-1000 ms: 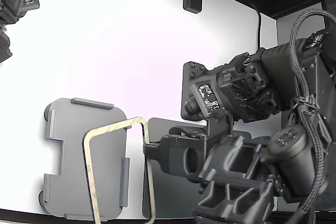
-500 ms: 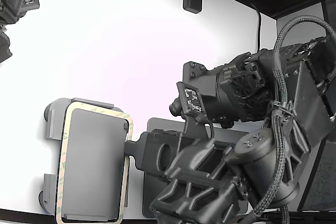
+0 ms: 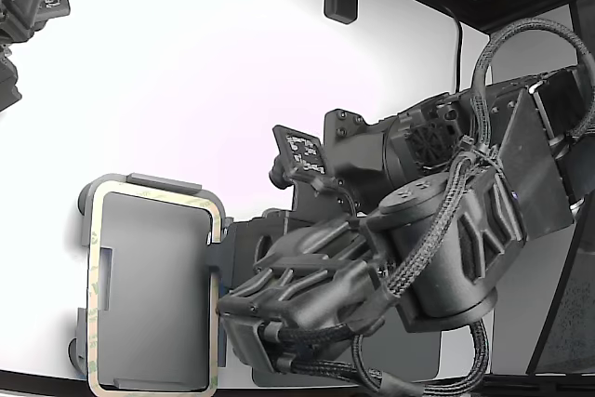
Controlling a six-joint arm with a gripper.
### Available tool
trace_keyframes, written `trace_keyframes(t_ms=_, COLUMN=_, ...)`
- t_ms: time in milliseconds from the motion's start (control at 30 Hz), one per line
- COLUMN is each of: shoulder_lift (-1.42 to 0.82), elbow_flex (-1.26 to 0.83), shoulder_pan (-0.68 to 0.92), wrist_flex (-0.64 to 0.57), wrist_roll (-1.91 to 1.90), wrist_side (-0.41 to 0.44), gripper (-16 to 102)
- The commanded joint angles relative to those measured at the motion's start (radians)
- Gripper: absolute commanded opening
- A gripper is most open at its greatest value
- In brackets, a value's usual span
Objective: Move top rectangular frame to the holder.
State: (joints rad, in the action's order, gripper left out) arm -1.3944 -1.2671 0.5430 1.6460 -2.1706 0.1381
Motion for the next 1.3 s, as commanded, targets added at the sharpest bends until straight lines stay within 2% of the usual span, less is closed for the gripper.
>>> trace_keyframes(t_ms=0, shoulder_lift=-0.023, elbow_flex=0.009, shoulder_pan=-0.015, wrist_flex=0.011, wrist_roll=-0.002, wrist_side=-0.012, gripper=-10)
trace_keyframes(t_ms=1267, shoulder_lift=-0.005, elbow_flex=-0.063, shoulder_pan=-0.023, wrist_flex=0.009, wrist_roll=-0.008, wrist_side=0.0, gripper=-10)
